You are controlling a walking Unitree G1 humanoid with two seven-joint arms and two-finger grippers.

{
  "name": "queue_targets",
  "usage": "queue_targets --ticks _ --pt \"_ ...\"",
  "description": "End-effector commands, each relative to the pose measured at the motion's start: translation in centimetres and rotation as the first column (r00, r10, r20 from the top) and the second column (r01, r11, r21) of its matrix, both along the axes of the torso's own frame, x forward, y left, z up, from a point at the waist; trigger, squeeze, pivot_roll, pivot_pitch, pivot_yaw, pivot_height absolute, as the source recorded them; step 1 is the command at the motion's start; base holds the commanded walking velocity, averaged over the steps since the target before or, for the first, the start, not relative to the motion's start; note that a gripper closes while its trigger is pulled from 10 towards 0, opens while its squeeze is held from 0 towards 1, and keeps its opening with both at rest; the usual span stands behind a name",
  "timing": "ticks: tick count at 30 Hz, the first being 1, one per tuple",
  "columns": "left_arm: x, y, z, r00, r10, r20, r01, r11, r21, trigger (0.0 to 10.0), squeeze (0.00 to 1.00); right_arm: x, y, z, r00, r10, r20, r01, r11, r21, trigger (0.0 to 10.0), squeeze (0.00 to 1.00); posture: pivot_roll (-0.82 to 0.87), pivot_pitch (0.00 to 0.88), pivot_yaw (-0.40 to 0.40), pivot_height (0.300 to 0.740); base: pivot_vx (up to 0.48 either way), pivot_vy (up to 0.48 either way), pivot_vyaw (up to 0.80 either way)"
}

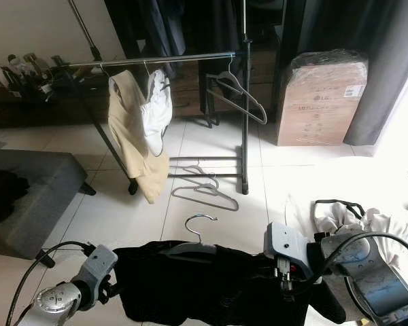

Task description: Hang hanger

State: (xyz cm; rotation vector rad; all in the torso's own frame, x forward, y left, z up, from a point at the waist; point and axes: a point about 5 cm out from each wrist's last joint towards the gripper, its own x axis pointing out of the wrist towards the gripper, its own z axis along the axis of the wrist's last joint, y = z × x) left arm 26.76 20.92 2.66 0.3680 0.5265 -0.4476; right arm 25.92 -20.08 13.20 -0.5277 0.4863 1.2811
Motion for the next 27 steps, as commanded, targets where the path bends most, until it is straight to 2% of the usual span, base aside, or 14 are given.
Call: queue_targets --ticks 1,2,3,4,15,27 --pt "-0.2 0.8 -0.3 1.000 0.024 -0.014 -0.024 1.000 0.014 10.0 0.00 -0.1 0.5 1.1 0.999 0.028 0.036 -0.029 0.999 0.041 0.0 0.00 -0.16 0.142 0.100 0.740 0.000 0.000 0.00" --pt "-0.3 0.6 -0.4 1.000 0.015 -0.023 -0.015 1.000 0.000 9.6 0.00 -0.1 0.5 1.1 0.999 0.029 0.035 -0.030 0.999 0.041 0.0 0.00 -0.16 0.142 0.100 0.740 0.000 0.000 0.00" --pt "-0.4 0.4 -0.4 0.999 0.000 -0.036 0.000 1.000 -0.020 7.3 0.00 -0.2 0.5 1.1 0.999 0.029 0.034 -0.030 0.999 0.041 0.0 0.00 -0.16 0.144 0.100 0.740 0.000 0.000 0.00" --pt "-0.4 0.4 -0.4 0.999 -0.005 -0.038 0.004 1.000 -0.026 0.0 0.00 -0.2 0.5 1.1 0.999 0.029 0.034 -0.030 0.999 0.042 0.0 0.00 -0.16 0.144 0.100 0.740 0.000 0.000 0.00" --pt "-1.3 -0.1 -0.8 0.990 -0.085 -0.115 0.080 0.995 -0.052 0.0 0.00 0.0 0.5 1.1 0.999 0.028 0.035 -0.030 0.999 0.041 0.0 0.00 -0.15 0.145 0.100 0.740 0.000 0.000 0.00" --pt "-0.7 -0.2 -0.5 0.994 -0.054 -0.095 0.046 0.996 -0.075 0.0 0.00 -0.1 0.5 1.1 0.999 0.026 0.032 -0.027 0.999 0.040 0.0 0.00 -0.16 0.146 0.099 0.740 0.000 0.000 0.00"
